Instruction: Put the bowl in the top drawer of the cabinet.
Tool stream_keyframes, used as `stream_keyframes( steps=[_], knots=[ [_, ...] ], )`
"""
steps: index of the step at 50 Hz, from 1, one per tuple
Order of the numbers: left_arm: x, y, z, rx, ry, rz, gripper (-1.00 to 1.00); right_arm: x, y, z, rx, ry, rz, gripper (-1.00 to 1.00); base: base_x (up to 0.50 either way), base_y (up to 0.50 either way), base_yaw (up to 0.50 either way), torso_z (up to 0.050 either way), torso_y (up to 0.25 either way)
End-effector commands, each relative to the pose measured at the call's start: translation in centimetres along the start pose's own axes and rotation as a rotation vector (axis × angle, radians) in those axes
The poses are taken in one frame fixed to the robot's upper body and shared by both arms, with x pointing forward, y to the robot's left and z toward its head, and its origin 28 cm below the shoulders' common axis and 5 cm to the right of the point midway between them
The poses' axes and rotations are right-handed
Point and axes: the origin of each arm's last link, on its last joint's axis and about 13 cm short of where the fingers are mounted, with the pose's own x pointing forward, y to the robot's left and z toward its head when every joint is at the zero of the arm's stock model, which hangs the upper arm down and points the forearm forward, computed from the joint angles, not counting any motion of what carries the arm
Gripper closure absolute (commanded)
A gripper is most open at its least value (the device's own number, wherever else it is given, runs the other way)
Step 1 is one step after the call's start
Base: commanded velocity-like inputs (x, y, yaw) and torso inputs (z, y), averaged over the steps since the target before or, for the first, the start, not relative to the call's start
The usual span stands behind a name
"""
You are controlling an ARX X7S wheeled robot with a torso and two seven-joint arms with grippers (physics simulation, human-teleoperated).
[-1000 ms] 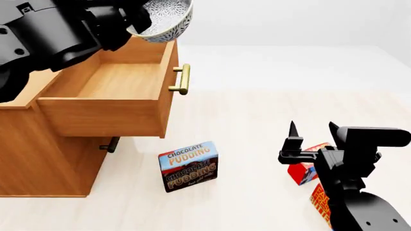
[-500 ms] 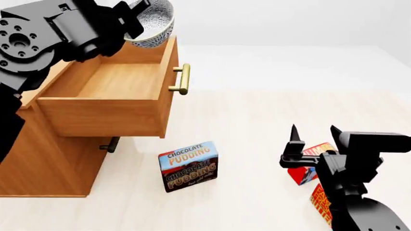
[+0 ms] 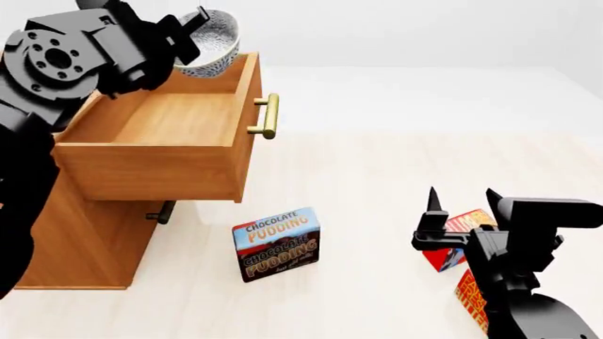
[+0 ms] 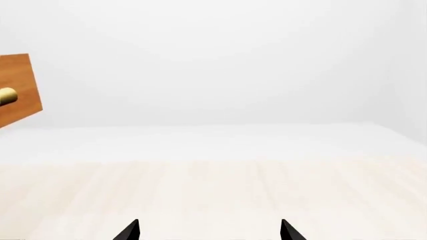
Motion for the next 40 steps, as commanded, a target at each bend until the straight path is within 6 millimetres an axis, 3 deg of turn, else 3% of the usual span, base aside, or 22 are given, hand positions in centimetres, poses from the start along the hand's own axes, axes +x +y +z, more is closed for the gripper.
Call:
stream_keyframes(
  steps=[1, 40],
  knots=[
    [1.3, 0.4, -0.5, 0.02, -0.024, 0.054, 1.0, 0.0, 0.0, -0.2, 0.001, 0.005, -0.001, -1.0, 0.0, 0.0, 0.0, 0.0, 0.0],
    [3.1, 1.9, -3.5, 0.003, 0.019, 0.208, 1.0, -0.6, -0.8, -0.9, 0.004, 0.02, -0.018, -1.0, 0.0, 0.0, 0.0, 0.0, 0.001]
  ],
)
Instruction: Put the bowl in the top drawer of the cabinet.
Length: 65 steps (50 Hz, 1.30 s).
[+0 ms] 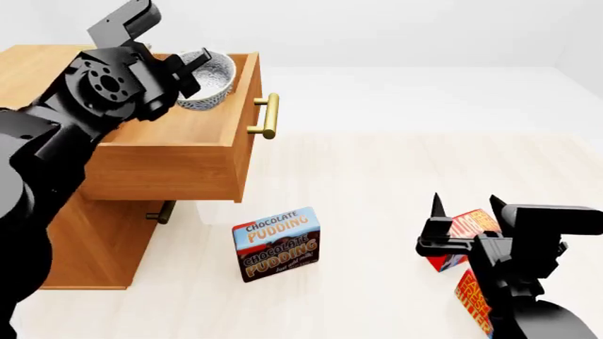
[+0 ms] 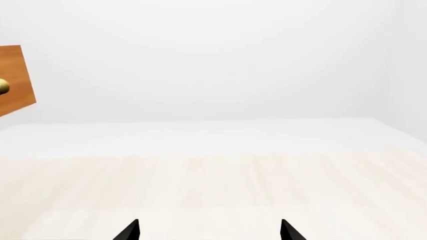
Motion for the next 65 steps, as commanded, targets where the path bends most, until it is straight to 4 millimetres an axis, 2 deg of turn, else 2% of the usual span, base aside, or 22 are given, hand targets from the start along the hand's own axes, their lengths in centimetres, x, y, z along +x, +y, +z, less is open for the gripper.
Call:
stream_keyframes(
  steps=[1, 20, 45, 65],
  knots=[
    [0.5, 0.3, -0.6, -0.017, -0.002, 0.04, 1.0, -0.2, -0.4, -0.4, 0.005, 0.006, -0.011, -1.0, 0.0, 0.0, 0.0, 0.0, 0.0],
    [1.1, 0.6, -1.6, -0.018, 0.01, 0.08, 1.0, -0.4, -0.6, -0.9, 0.01, 0.018, -0.016, -1.0, 0.0, 0.0, 0.0, 0.001, 0.0],
    [1.1, 1.0, -0.4, -0.049, -0.081, 0.137, 1.0, -0.3, -0.7, -1.2, 0.007, 0.033, -0.018, -1.0, 0.0, 0.0, 0.0, 0.0, 0.0],
    [1.3, 1.1, -0.9, -0.033, -0.056, 0.167, 1.0, -0.5, -0.9, -1.3, 0.007, 0.036, -0.024, -1.0, 0.0, 0.0, 0.0, 0.0, 0.001]
  ],
)
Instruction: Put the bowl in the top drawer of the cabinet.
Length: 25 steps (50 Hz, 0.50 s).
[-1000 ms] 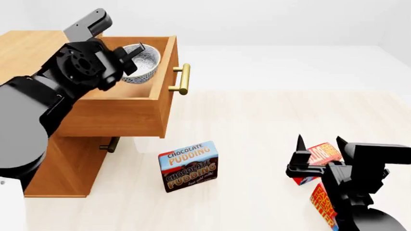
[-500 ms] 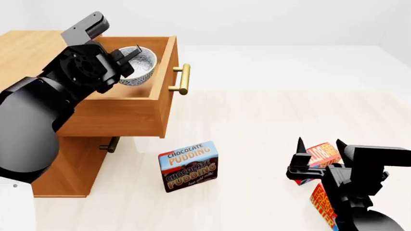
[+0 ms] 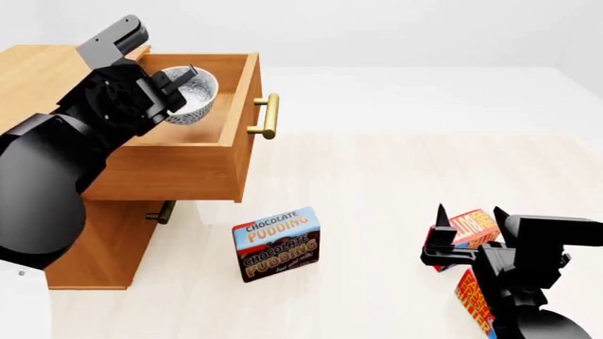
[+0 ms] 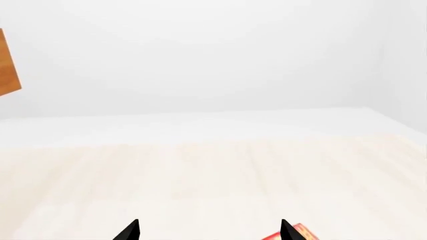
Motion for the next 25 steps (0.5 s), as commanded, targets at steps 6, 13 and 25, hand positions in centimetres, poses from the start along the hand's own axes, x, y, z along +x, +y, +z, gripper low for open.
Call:
stream_keyframes(
  steps=[6, 13, 25],
  knots=[
    [-0.08, -0.05, 0.12, 0.002, 0.002, 0.013, 1.0, -0.07, -0.2, -0.22, -0.001, 0.007, -0.008, -1.0, 0.0, 0.0, 0.0, 0.0, 0.0],
    [-0.06, 0.02, 0.08, 0.003, 0.009, 0.021, 1.0, -0.07, -0.22, -0.25, -0.001, 0.009, -0.009, -1.0, 0.0, 0.0, 0.0, 0.0, 0.001],
    [-0.15, 0.01, 0.35, 0.002, 0.003, 0.017, -1.0, -0.07, -0.24, -0.32, -0.001, 0.012, -0.008, -1.0, 0.0, 0.0, 0.0, 0.0, 0.0]
  ],
)
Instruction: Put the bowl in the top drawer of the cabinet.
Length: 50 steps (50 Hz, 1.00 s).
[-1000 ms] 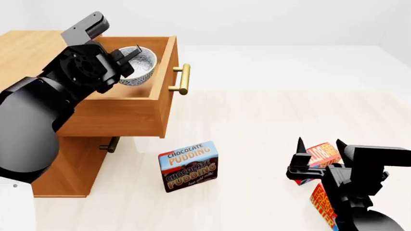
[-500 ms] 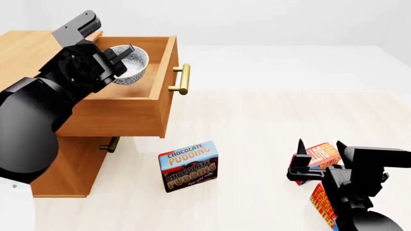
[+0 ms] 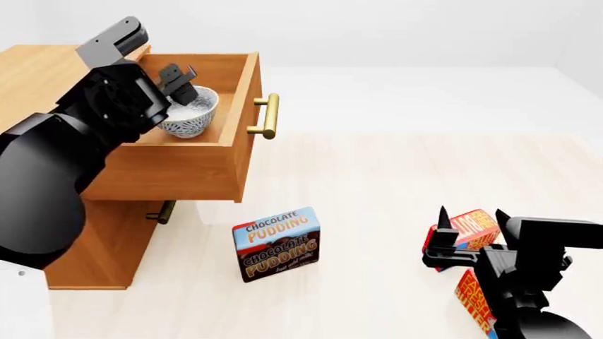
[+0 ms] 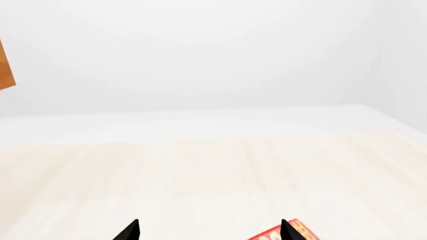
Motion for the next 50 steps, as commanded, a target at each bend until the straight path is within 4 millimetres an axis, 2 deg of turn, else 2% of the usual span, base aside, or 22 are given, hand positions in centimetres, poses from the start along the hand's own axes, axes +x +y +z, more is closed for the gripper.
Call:
stream_keyframes(
  steps=[1, 19, 33, 42, 50],
  knots=[
    [-0.1, 0.0, 0.4, -0.004, -0.011, -0.003, -1.0, 0.0, 0.0, -0.1, -0.001, 0.003, 0.0, -1.0, 0.0, 0.0, 0.0, 0.0, 0.0],
    [-0.8, -0.7, 1.8, -0.016, -0.094, -0.044, -1.0, 0.1, 0.1, -0.2, -0.005, 0.009, 0.002, -1.0, 0.0, 0.0, 0.0, 0.0, 0.0],
    [-2.2, -1.9, 3.4, -0.019, -0.133, -0.142, -1.0, 0.1, 0.1, -0.2, -0.009, 0.01, 0.001, -1.0, 0.0, 0.0, 0.0, 0.0, 0.0],
    [-3.4, -2.4, 4.9, -0.037, -0.141, -0.237, -1.0, 0.0, 0.1, -0.1, -0.01, 0.009, 0.001, -1.0, 0.0, 0.0, 0.0, 0.0, 0.0],
    [-5.7, -2.0, 5.9, -0.058, -0.128, -0.368, -1.0, 0.0, 0.1, -0.1, -0.01, 0.009, 0.002, -1.0, 0.0, 0.0, 0.0, 0.0, 0.0]
  ],
)
